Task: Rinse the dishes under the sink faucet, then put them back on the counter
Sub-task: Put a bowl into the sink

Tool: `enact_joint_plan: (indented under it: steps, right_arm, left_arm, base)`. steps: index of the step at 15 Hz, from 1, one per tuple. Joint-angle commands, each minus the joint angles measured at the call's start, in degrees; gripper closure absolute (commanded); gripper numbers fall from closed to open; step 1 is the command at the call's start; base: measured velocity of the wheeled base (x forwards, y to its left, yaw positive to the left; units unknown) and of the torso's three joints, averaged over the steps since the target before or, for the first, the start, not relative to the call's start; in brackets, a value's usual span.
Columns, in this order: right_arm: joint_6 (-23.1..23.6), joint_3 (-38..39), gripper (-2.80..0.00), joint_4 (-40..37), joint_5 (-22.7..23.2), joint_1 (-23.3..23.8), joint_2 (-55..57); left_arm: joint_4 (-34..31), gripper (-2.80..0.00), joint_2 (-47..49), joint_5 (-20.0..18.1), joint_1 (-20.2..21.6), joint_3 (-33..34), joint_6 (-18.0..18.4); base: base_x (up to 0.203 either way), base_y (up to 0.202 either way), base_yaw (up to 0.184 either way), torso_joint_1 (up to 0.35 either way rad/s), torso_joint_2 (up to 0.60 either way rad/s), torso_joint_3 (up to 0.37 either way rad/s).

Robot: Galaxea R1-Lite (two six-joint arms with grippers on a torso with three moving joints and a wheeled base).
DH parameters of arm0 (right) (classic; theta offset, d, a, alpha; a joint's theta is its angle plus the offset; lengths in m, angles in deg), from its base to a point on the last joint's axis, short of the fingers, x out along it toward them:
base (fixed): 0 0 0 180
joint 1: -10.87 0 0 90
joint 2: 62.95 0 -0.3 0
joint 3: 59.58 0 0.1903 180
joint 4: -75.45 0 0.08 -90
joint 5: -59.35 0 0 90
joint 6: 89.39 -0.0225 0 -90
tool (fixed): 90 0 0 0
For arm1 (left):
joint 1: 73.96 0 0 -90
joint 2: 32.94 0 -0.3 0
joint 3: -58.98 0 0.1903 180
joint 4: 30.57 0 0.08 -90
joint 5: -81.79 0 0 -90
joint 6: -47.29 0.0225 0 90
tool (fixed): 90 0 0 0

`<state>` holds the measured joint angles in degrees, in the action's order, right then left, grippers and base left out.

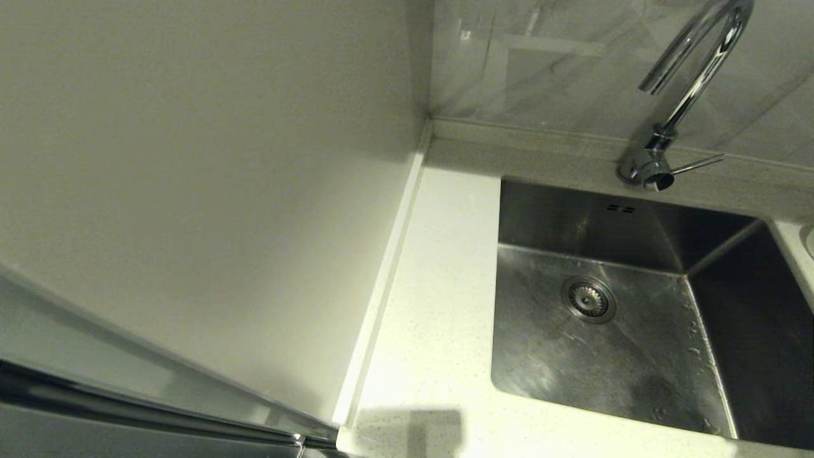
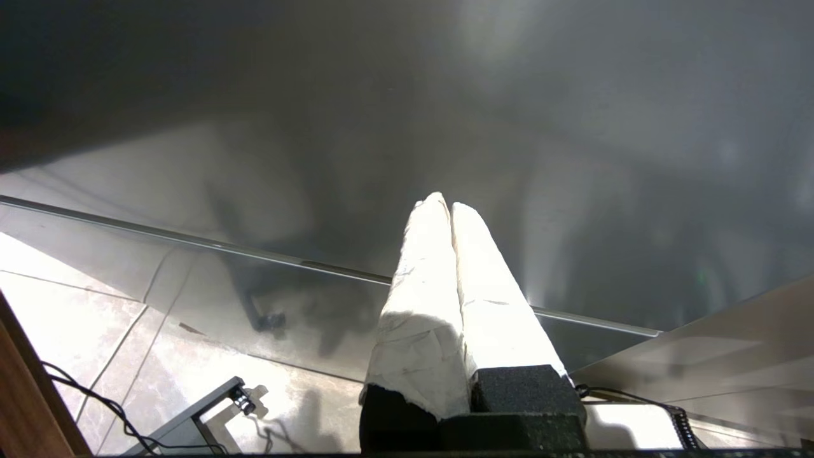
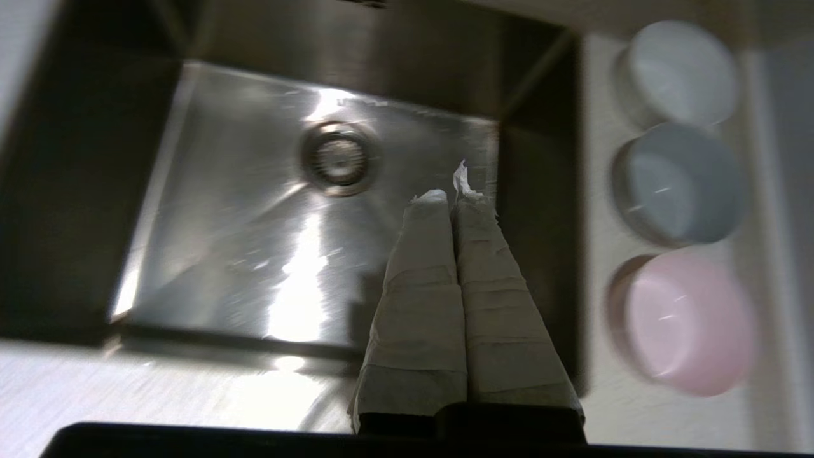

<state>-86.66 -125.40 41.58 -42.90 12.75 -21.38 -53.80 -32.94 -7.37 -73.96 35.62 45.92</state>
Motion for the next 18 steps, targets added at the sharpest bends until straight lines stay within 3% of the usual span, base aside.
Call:
enact_joint_plan:
  steps: [1, 3, 4, 7, 9, 11, 14, 16, 18]
  right_arm:
    - [2.42, -7.99, 0.00, 1.85, -1.23, 6.35, 17.70]
    - [5.65, -12.85, 0.00, 7.10, 3.46, 19.46, 25.28]
    - [6.81, -14.93, 0.00, 8.83, 10.00, 26.63, 28.72]
    - [6.89, -24.28, 0.00, 9.81, 37.84, 44.51, 41.48]
    - [4.19, -34.30, 0.00, 4.46, 53.40, 51.15, 47.96]
    - [2.85, -43.06, 0.00, -5.66, 62.93, 53.71, 54.98]
    - [2.78, -53.80, 0.00, -13.13, 69.55, 54.66, 65.30]
    - [7.75, -58.54, 0.00, -14.42, 68.94, 54.77, 70.44]
    - [15.16, -61.66, 0.00, -14.82, 65.17, 54.80, 74.09]
  left_arm:
    - [0.04, 0.00, -0.18, 0.04, 0.00, 0.00, -0.04]
    - [0.04, 0.00, -0.18, 0.04, -0.09, 0.00, -0.04]
    - [0.04, 0.00, -0.18, 0.04, 0.00, 0.00, -0.04]
    - [0.04, 0.00, -0.18, 0.04, 0.00, 0.00, -0.04]
    - [0.04, 0.00, -0.18, 0.04, -0.06, 0.00, 0.01]
    - [0.04, 0.00, -0.18, 0.04, 0.00, 0.00, -0.04]
    - [0.04, 0.00, -0.18, 0.04, 0.00, 0.00, -0.04]
    - [0.04, 0.00, -0.18, 0.04, 0.00, 0.00, -0.04]
    - [0.04, 0.00, -0.18, 0.07, 0.00, 0.00, -0.04]
  base:
    - [0.000, 0.000, 0.000, 0.000, 0.00, 0.000]
    - [0.000, 0.000, 0.000, 0.000, 0.00, 0.000]
    - [0.000, 0.000, 0.000, 0.000, 0.00, 0.000]
    - [0.000, 0.000, 0.000, 0.000, 0.00, 0.000]
    - [0.000, 0.000, 0.000, 0.000, 0.00, 0.000]
    - [0.000, 0.000, 0.000, 0.000, 0.00, 0.000]
    - [0.000, 0.000, 0.000, 0.000, 0.00, 0.000]
    - [0.000, 0.000, 0.000, 0.000, 0.00, 0.000]
    - [0.000, 0.000, 0.000, 0.000, 0.00, 0.000]
